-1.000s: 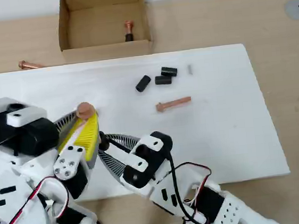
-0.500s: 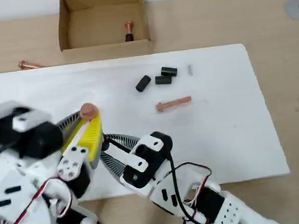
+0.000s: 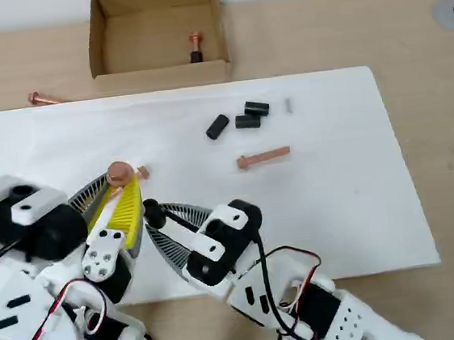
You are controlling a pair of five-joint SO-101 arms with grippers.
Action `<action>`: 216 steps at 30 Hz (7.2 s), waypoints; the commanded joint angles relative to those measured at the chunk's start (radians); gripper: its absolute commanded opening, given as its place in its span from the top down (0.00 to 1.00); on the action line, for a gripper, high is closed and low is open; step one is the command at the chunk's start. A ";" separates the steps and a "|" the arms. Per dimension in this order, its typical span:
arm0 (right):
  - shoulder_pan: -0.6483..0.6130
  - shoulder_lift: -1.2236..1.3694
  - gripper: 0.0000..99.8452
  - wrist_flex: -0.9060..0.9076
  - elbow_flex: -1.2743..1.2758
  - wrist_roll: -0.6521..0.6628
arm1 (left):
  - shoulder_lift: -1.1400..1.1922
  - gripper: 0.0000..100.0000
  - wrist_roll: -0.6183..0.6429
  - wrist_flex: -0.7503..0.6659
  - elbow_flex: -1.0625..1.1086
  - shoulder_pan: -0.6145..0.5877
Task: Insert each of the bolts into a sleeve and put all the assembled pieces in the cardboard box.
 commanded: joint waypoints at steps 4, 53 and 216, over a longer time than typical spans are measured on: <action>-0.016 -0.113 0.99 -0.025 -0.002 -0.006 | -0.005 0.99 0.015 -0.077 0.037 -0.006; 0.015 -0.113 0.99 -0.025 -0.002 -0.008 | -0.002 0.99 0.037 -0.101 0.092 -0.005; 0.219 1.030 0.99 0.315 -0.691 -0.051 | 1.167 0.90 0.264 0.592 -0.334 -0.313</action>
